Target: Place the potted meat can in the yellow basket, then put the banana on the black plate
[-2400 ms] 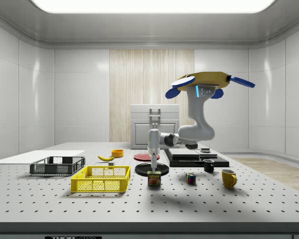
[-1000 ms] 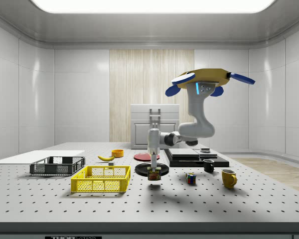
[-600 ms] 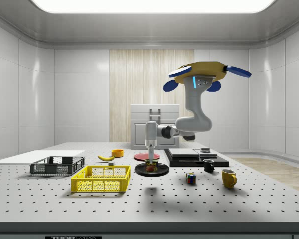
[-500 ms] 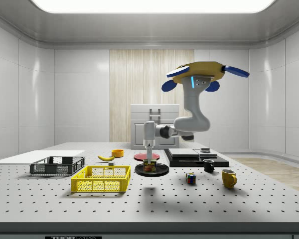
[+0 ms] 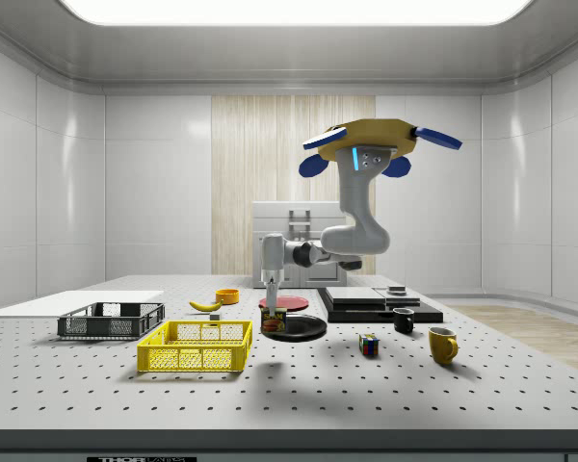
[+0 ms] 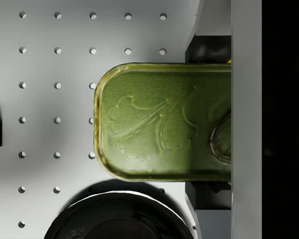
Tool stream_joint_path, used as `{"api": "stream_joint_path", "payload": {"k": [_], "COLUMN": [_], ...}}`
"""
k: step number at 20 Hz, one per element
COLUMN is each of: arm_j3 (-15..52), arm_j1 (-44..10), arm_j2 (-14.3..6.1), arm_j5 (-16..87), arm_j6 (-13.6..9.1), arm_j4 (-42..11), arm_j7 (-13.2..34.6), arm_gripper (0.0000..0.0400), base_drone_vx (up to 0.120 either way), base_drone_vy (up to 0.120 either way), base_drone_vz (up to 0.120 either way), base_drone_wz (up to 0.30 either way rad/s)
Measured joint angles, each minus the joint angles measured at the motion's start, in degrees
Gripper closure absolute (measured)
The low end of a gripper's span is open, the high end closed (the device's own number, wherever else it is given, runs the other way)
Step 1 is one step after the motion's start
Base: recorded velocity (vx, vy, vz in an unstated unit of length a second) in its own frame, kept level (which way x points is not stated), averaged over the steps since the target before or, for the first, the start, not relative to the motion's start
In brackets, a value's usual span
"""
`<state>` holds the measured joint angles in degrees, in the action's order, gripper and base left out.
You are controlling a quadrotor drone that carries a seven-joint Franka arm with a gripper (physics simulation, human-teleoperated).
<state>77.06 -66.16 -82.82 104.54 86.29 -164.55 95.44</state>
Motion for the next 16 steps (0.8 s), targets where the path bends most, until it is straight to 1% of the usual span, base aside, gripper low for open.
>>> {"api": "stream_joint_path", "payload": {"k": [16], "arm_j3": [0.2], "arm_j1": [-0.3], "arm_j2": [-1.2], "arm_j5": [-0.5], "arm_j6": [1.1], "arm_j4": [0.1], "arm_j7": [0.3], "arm_gripper": [0.0109], "base_drone_vx": [0.120], "base_drone_vy": [0.000], "base_drone_vz": [0.000], "base_drone_wz": [0.000]}}
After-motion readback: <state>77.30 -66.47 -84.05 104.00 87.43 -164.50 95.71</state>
